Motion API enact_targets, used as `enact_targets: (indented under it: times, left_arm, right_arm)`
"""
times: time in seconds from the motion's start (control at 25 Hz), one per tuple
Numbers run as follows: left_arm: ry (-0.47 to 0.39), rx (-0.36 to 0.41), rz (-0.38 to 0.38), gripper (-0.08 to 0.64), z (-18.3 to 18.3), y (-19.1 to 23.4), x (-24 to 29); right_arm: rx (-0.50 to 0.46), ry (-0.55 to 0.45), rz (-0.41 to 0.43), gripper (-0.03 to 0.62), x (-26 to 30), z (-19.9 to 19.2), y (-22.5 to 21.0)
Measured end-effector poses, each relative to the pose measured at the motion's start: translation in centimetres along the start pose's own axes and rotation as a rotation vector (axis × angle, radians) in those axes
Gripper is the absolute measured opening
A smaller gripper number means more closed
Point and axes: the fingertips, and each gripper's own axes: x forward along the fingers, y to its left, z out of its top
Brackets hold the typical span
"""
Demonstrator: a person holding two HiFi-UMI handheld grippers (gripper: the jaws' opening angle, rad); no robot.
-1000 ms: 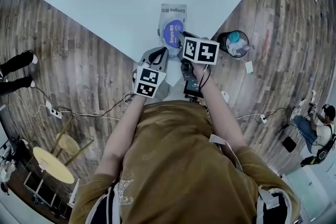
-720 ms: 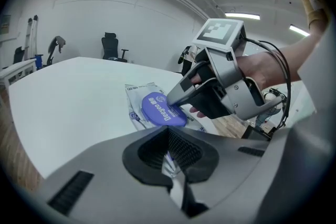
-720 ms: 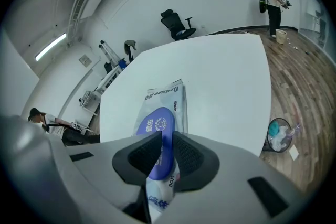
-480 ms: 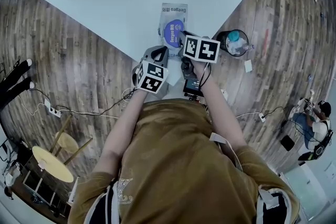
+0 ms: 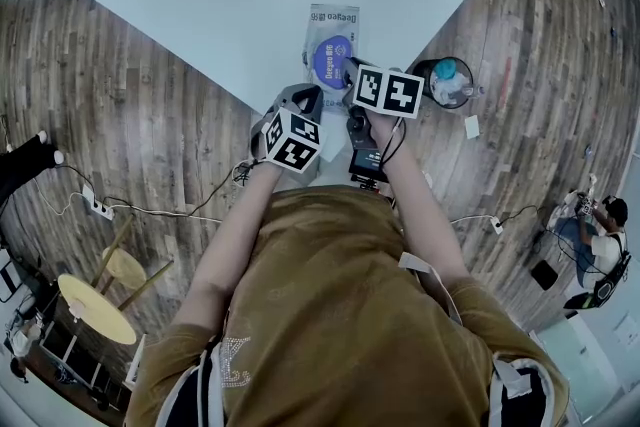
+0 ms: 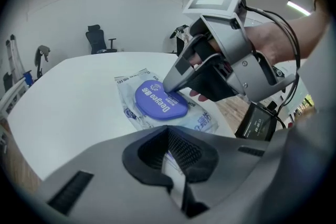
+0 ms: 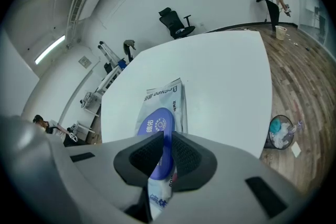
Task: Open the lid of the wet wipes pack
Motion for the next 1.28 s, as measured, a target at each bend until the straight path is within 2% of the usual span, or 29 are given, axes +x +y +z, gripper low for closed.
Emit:
enact_targets:
  times: [0.12, 1.28]
  left_arm:
    - [0.026, 0.024, -0.004, 0.002, -0.1, -0.1, 0.2]
    - [0.059, 0.005, -0.016, 0.002, -0.1, -0.2, 0.3]
  right_arm:
    - [0.032, -0.004, 0.032, 0.043, -0.2, 0.1, -0.2]
    - [0.062, -0.029, 0.131, 0.012, -2.4, 0.7, 1.7]
